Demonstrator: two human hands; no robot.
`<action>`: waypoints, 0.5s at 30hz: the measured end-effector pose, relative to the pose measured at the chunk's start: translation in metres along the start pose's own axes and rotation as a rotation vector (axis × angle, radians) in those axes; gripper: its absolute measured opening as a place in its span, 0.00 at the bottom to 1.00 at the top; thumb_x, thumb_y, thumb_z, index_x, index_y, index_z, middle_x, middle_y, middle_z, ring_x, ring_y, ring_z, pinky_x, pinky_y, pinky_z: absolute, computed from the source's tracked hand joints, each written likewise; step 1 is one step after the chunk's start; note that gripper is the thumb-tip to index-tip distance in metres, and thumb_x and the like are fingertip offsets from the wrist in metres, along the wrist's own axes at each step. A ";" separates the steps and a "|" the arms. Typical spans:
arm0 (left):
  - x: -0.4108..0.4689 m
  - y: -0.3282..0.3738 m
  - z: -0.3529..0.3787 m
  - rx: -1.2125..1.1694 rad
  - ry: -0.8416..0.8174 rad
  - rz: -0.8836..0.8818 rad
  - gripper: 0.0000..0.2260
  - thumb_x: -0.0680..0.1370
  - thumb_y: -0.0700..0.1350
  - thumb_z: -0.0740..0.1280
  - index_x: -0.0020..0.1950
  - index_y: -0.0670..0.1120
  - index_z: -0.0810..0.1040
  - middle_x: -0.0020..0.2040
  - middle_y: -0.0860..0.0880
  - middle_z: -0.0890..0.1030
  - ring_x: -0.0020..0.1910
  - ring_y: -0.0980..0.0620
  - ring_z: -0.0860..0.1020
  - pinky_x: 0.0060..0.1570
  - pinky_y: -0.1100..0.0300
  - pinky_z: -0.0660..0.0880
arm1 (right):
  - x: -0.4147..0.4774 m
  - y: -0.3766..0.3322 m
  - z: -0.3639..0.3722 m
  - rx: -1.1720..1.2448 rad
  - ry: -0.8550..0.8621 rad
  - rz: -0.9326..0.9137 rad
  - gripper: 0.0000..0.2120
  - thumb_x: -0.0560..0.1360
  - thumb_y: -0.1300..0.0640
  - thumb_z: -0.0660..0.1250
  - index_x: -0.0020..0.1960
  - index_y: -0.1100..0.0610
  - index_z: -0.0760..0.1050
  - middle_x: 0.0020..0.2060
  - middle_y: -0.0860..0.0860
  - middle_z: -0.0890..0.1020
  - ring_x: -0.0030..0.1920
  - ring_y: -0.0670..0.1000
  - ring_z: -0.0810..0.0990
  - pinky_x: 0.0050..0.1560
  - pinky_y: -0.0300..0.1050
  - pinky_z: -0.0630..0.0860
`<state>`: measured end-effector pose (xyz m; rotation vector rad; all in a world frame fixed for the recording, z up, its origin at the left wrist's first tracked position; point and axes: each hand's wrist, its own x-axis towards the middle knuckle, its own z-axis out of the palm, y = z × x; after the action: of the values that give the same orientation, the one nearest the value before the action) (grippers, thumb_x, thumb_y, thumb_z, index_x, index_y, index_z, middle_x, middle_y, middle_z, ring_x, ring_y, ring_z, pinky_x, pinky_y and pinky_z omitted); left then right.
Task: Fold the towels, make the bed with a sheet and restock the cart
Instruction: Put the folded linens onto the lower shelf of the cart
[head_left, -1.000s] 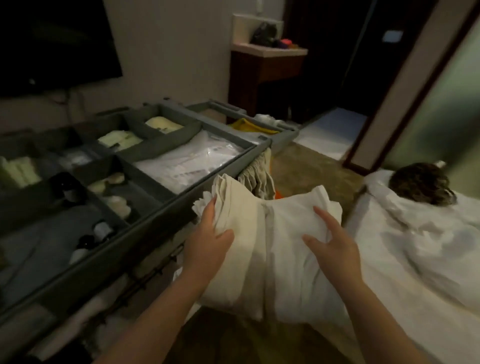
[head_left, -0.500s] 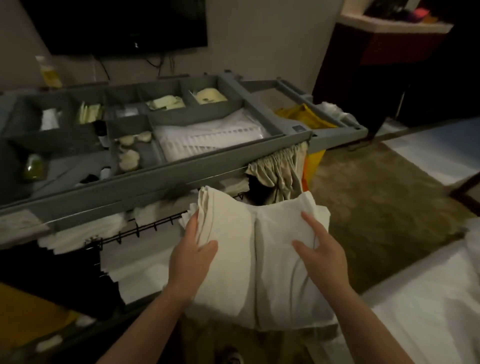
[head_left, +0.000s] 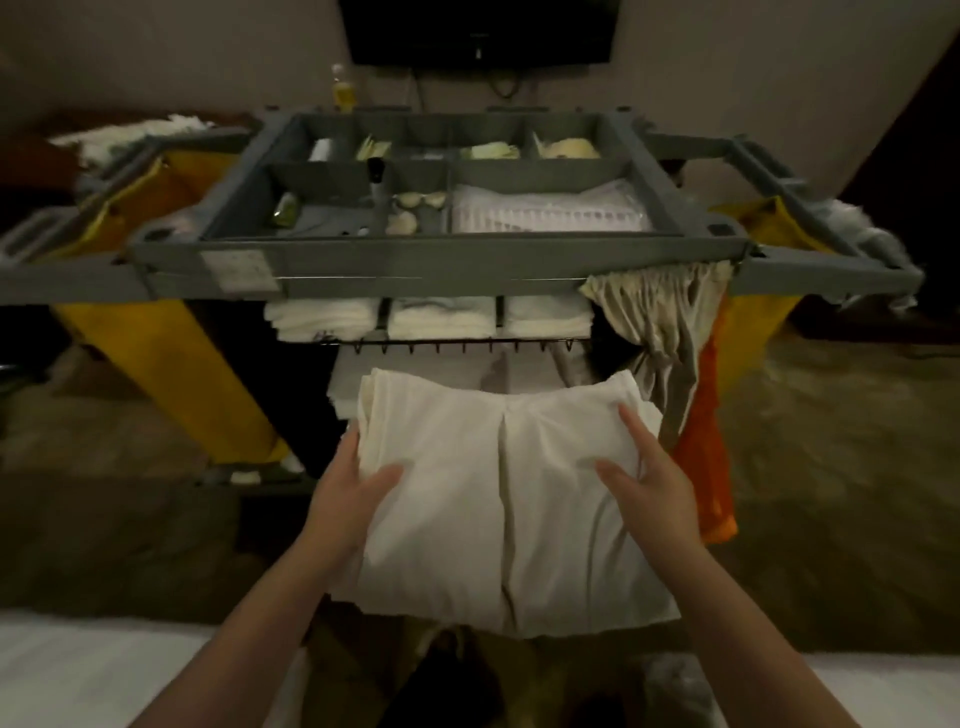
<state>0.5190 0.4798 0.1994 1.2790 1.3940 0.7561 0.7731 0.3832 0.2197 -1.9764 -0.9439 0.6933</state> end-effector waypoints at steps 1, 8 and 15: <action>-0.005 -0.005 -0.008 -0.020 0.018 -0.022 0.28 0.76 0.46 0.69 0.73 0.56 0.62 0.62 0.51 0.73 0.60 0.47 0.74 0.60 0.44 0.72 | -0.004 0.001 0.004 0.005 -0.029 0.007 0.29 0.77 0.57 0.66 0.74 0.43 0.61 0.62 0.54 0.75 0.58 0.56 0.74 0.56 0.50 0.74; 0.014 -0.035 -0.043 0.030 0.075 0.052 0.33 0.79 0.44 0.64 0.76 0.63 0.49 0.73 0.54 0.61 0.70 0.48 0.65 0.64 0.52 0.64 | 0.013 -0.006 0.051 -0.026 -0.083 0.063 0.30 0.78 0.56 0.65 0.74 0.40 0.59 0.52 0.52 0.78 0.44 0.50 0.78 0.47 0.50 0.77; 0.128 -0.083 -0.039 0.040 -0.025 0.112 0.14 0.81 0.38 0.60 0.58 0.55 0.75 0.61 0.55 0.74 0.63 0.55 0.71 0.45 0.75 0.69 | 0.097 0.031 0.121 -0.067 -0.057 0.012 0.30 0.78 0.53 0.64 0.76 0.42 0.56 0.71 0.51 0.68 0.66 0.53 0.70 0.60 0.43 0.67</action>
<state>0.4737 0.5907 0.0971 1.4026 1.3316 0.7888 0.7502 0.5033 0.1190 -2.0318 -1.0021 0.7364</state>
